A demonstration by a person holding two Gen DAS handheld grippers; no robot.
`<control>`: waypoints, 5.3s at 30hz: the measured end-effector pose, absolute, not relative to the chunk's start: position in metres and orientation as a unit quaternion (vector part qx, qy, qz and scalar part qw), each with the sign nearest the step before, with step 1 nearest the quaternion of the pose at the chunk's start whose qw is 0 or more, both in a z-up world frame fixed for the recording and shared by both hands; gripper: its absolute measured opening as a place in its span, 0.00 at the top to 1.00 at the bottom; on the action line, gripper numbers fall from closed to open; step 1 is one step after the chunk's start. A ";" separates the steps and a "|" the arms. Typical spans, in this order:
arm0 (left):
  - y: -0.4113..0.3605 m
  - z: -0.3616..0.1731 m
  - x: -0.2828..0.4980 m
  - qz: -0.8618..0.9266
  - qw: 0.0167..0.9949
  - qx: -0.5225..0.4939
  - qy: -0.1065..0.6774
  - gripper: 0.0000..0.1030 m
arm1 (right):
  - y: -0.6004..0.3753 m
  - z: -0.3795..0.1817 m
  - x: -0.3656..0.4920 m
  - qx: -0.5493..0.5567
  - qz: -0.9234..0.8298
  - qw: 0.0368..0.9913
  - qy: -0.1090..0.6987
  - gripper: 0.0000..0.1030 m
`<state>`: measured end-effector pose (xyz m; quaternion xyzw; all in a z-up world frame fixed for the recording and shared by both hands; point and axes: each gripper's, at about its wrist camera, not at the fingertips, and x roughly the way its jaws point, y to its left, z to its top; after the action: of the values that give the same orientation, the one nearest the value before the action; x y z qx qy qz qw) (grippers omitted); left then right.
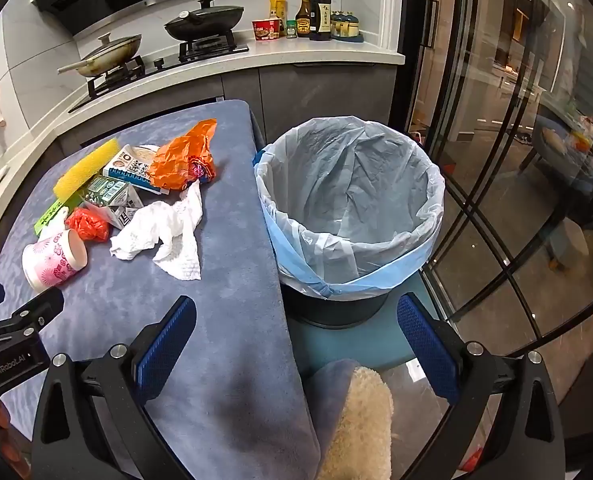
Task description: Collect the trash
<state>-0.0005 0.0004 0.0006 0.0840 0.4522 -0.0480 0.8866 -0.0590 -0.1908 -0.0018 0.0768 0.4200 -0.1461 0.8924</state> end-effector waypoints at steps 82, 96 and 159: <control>-0.008 0.003 -0.003 -0.044 0.889 0.100 0.445 0.07 | -0.192 -0.002 -0.061 0.070 -0.149 0.891 0.423 0.06; -0.009 0.003 -0.003 -0.044 0.888 0.099 0.446 0.07 | -0.193 -0.002 -0.062 0.069 -0.150 0.891 0.423 0.06; 0.104 -0.033 0.074 -0.107 0.877 -0.051 0.466 0.78 | -0.119 -0.062 0.080 0.073 -0.022 0.876 0.477 0.44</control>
<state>0.0738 0.1042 -0.0326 -0.0507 0.4662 -0.1075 0.8767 0.0796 -0.1185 -0.0624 0.0733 0.4768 -0.0222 0.8757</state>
